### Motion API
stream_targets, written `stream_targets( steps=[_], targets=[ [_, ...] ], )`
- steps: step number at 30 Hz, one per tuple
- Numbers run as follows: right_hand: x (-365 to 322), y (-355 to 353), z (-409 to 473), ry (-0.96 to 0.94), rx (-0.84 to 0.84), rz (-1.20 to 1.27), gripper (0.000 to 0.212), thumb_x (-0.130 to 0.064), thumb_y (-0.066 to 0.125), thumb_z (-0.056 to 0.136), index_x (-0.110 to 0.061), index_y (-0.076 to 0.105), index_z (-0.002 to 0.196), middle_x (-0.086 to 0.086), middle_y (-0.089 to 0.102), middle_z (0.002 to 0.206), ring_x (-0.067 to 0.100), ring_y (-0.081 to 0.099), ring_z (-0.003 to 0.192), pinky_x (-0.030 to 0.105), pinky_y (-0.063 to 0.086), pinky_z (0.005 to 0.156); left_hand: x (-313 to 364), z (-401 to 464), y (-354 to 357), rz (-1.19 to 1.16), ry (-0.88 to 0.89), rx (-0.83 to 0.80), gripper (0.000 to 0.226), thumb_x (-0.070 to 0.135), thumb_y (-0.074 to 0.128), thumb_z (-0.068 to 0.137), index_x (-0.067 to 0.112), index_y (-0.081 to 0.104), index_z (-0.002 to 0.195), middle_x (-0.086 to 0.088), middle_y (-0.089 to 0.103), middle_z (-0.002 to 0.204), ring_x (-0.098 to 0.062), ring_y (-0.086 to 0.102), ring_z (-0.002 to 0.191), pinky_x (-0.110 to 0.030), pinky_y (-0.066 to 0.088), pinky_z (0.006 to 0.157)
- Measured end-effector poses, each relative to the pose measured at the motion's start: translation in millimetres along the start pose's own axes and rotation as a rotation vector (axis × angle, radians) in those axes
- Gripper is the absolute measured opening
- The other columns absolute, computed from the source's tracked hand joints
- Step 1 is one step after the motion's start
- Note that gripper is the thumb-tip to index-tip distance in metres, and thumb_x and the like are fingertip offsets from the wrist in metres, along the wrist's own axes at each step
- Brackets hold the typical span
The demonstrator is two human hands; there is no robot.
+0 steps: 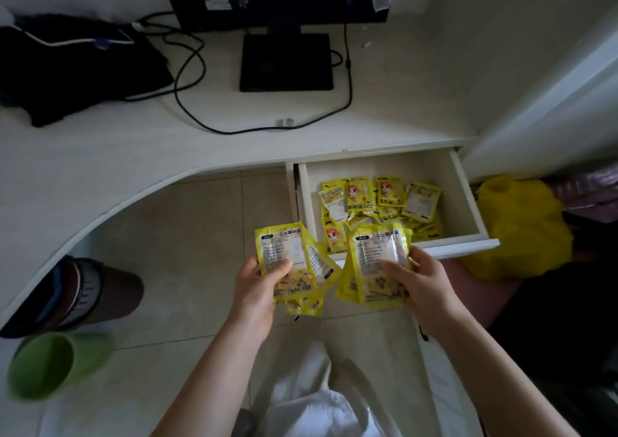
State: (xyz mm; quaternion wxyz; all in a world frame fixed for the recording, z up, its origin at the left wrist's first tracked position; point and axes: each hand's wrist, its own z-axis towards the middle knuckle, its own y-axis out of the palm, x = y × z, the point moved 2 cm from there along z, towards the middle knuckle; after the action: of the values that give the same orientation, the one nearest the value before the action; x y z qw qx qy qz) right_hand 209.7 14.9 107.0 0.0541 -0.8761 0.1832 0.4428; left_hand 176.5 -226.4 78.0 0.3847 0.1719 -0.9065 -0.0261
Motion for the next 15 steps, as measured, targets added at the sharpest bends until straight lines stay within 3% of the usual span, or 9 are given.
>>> stream_targets(
  steps=[2,6,10,15],
  targets=[
    [-9.5,-7.5,16.1,-0.003,0.025,-0.006,0.058,-0.025,0.086,0.061,0.0,0.06,0.107,0.032,0.064,0.109,0.046,0.065,0.097,0.069,0.049,0.081,1.0,12.9,17.7,0.026,-0.009,-0.018,0.033,-0.004,0.069,0.079,-0.002,0.061,0.111,-0.022,0.067,0.099,-0.032,0.063,0.087,-0.039,0.056,0.068],
    [-26.7,-25.4,55.7,-0.007,0.047,-0.006,0.029,-0.004,0.072,0.081,-0.004,0.062,0.107,0.025,0.069,0.107,0.046,0.065,0.1,0.066,0.05,0.085,1.6,42.2,53.6,0.041,-0.049,-0.039,0.033,-0.004,0.069,0.079,0.0,0.062,0.111,-0.022,0.067,0.102,-0.033,0.064,0.089,-0.038,0.056,0.068],
    [-37.3,-37.7,93.3,0.058,0.067,-0.012,0.03,-0.001,0.069,0.082,-0.002,0.061,0.11,0.027,0.068,0.107,0.046,0.065,0.1,0.064,0.05,0.087,2.0,75.1,88.1,0.018,-0.166,-0.023,0.029,0.0,0.069,0.081,0.008,0.063,0.109,-0.017,0.07,0.098,-0.033,0.068,0.086,-0.047,0.058,0.069],
    [-45.8,-55.4,146.1,0.132,0.089,-0.081,0.033,-0.003,0.071,0.081,-0.002,0.06,0.112,0.02,0.071,0.098,0.036,0.07,0.089,0.054,0.056,0.083,-5.3,116.6,126.3,0.094,-0.229,0.016,0.031,0.002,0.074,0.077,0.01,0.064,0.105,-0.018,0.071,0.104,-0.037,0.068,0.097,-0.06,0.054,0.081]
  ],
)
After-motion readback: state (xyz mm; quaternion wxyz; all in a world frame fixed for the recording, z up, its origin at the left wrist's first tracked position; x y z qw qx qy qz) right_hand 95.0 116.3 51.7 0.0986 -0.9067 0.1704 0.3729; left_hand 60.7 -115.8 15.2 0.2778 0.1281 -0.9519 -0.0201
